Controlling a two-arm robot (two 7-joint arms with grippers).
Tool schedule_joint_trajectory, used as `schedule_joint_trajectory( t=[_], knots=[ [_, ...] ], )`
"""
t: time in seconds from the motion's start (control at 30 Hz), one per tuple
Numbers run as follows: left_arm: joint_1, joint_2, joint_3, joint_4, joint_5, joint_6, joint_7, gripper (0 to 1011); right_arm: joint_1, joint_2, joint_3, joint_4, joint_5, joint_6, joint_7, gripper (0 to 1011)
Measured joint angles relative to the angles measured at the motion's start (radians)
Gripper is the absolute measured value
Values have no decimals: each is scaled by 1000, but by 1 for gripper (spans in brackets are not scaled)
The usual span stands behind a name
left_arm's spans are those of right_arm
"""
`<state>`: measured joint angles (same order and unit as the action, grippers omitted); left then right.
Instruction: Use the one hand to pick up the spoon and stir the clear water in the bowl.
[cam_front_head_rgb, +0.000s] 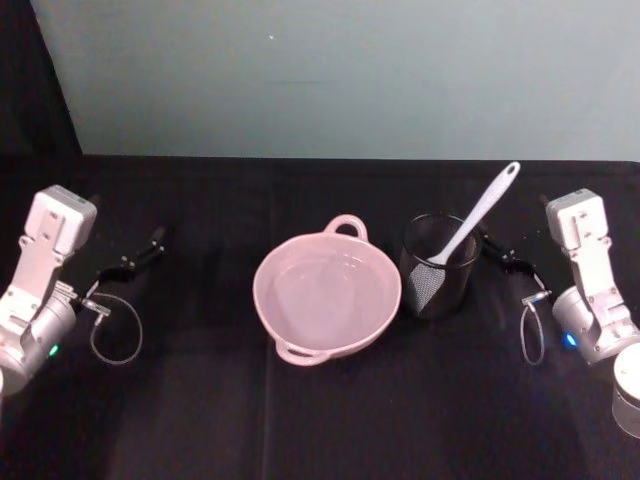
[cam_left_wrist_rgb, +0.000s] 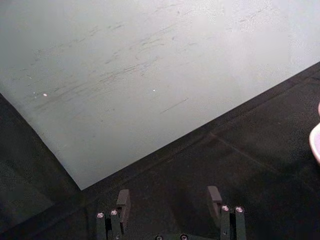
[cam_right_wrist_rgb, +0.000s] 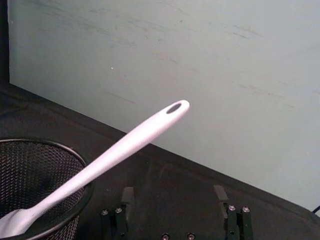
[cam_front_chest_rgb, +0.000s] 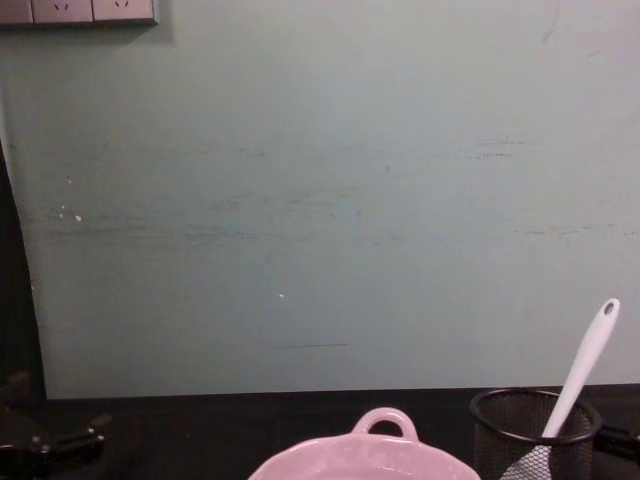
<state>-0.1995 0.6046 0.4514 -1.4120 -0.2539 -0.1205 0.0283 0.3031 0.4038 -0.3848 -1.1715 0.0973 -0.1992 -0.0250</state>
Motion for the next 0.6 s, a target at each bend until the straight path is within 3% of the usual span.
schedule_joint_trajectory(
  t=[0.6],
  knots=[
    [0,0,0,0,0,0,0,1011,-2,1,2,0,10,3,3,1002]
  ],
)
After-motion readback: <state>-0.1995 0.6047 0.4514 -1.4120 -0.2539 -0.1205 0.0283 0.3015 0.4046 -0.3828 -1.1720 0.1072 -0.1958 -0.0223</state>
